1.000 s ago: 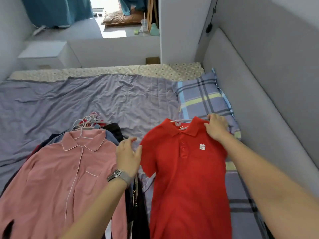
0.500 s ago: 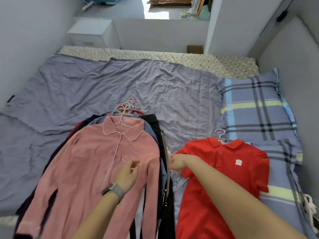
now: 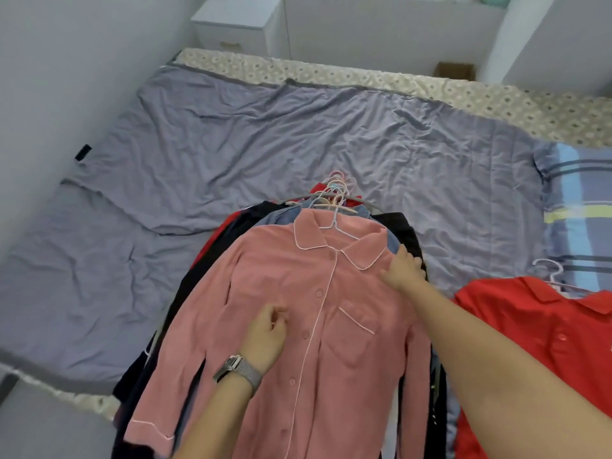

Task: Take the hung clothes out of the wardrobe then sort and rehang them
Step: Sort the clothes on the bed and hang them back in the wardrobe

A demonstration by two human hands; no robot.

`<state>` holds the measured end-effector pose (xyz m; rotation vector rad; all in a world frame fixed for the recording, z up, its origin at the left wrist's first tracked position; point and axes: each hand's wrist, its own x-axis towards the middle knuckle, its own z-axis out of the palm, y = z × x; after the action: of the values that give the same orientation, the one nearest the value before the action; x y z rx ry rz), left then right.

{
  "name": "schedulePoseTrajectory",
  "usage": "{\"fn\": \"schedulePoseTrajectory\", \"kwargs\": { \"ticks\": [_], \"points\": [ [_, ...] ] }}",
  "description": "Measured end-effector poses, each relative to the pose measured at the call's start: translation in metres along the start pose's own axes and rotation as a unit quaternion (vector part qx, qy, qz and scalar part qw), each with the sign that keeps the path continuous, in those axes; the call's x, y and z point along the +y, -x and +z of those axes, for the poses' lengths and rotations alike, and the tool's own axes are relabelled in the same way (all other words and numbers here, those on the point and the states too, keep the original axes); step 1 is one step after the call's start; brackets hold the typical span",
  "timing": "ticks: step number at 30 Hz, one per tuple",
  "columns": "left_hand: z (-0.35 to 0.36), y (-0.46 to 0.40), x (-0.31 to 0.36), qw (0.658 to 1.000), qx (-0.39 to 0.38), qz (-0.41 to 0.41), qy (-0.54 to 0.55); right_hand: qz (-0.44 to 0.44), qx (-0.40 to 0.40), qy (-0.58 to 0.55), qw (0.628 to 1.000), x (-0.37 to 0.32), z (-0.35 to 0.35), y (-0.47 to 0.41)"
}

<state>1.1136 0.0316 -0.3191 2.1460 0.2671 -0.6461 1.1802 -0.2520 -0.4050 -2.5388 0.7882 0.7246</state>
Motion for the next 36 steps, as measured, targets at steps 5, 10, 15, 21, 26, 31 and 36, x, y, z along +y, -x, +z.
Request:
{"fn": "schedulePoseTrajectory", "kwargs": {
  "ticks": [5,10,15,21,26,31,36],
  "points": [
    [-0.016,-0.004,-0.027,1.0,-0.01,0.011,0.006,0.017,-0.009,-0.031,0.999,-0.009,0.033,-0.008],
    [-0.022,-0.002,-0.029,1.0,-0.009,0.012,-0.005,-0.021,0.006,-0.156,0.987,-0.027,0.044,0.025],
    [-0.032,0.006,-0.001,0.988,0.092,0.121,-0.016,-0.093,0.134,-0.171,0.972,-0.033,0.01,0.099],
    [-0.042,0.026,0.049,0.908,0.196,0.256,-0.269,-0.211,0.144,-0.211,0.943,0.043,-0.041,0.177],
    [-0.008,0.071,0.078,0.913,0.063,0.287,-0.284,-0.204,0.15,-0.25,0.935,0.141,-0.08,0.223],
    [0.06,0.137,0.11,0.912,0.109,0.336,-0.208,-0.208,0.197,-0.241,0.927,0.221,-0.121,0.262],
    [0.109,0.191,0.136,0.893,0.164,0.357,-0.22,-0.214,0.219,-0.255,0.917,0.281,-0.144,0.297]
  ]
}}
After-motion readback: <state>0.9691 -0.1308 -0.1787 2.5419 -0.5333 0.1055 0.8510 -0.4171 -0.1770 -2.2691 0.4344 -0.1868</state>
